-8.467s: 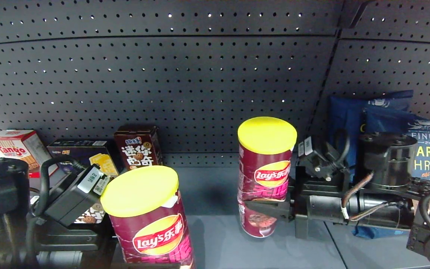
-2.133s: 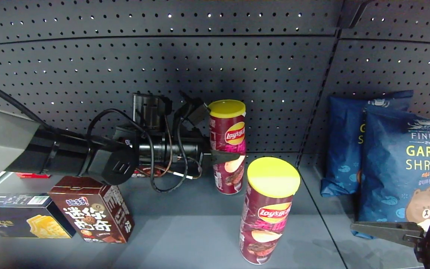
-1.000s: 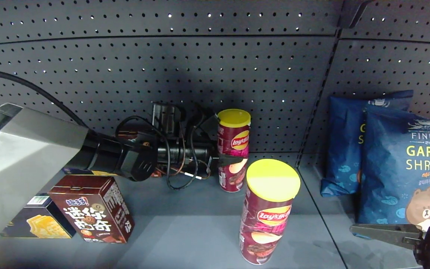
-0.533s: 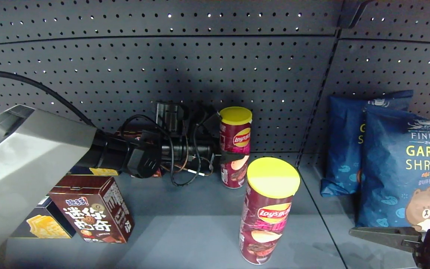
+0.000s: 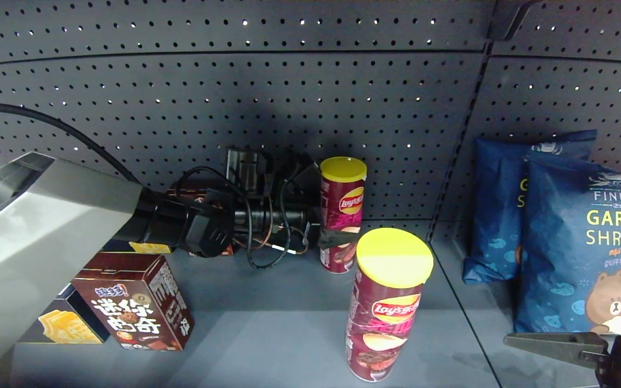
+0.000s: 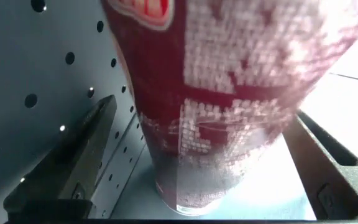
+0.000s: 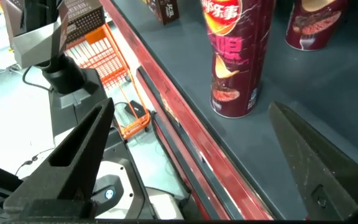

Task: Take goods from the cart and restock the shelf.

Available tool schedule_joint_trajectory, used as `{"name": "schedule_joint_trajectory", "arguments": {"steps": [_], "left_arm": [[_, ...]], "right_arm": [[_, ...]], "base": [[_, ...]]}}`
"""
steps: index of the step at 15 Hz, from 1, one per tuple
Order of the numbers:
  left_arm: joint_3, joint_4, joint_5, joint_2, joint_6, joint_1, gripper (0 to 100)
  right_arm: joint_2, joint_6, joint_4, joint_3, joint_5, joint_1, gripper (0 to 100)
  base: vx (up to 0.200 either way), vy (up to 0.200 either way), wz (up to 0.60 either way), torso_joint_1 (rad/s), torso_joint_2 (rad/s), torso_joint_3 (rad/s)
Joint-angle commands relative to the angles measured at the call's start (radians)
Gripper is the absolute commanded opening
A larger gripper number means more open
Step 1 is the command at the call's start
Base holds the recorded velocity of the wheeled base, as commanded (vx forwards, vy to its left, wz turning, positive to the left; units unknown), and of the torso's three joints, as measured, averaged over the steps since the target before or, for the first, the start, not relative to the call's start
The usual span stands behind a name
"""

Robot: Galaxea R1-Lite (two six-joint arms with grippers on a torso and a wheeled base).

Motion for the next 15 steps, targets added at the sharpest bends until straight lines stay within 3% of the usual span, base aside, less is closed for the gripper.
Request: {"name": "schedule_joint_trajectory", "arguments": {"steps": [1, 4, 12, 15], "left_arm": [[0.008, 0.000, 0.000, -0.004, 0.003, 0.001, 100], [0.022, 0.000, 0.000, -0.022, 0.004, 0.001, 100], [0.192, -0.001, 0.000, -0.228, 0.007, 0.004, 100], [0.292, -0.003, 0.003, -0.323, 0.009, 0.041, 100]], "right_arm": [[-0.004, 0.000, 0.000, 0.005, 0.000, -0.001, 100], [-0.001, 0.000, 0.000, 0.007, 0.000, -0.001, 100], [0.033, 0.009, 0.000, 0.015, 0.016, -0.001, 100], [0.036, 0.021, 0.000, 0.044, 0.019, -0.001, 100]], "base": [[0.000, 0.000, 0.00, 0.000, 0.00, 0.000], [0.000, 0.000, 0.00, 0.000, 0.00, 0.000], [0.000, 0.000, 0.00, 0.000, 0.00, 0.000], [0.000, 0.000, 0.00, 0.000, 0.00, 0.000]]}}
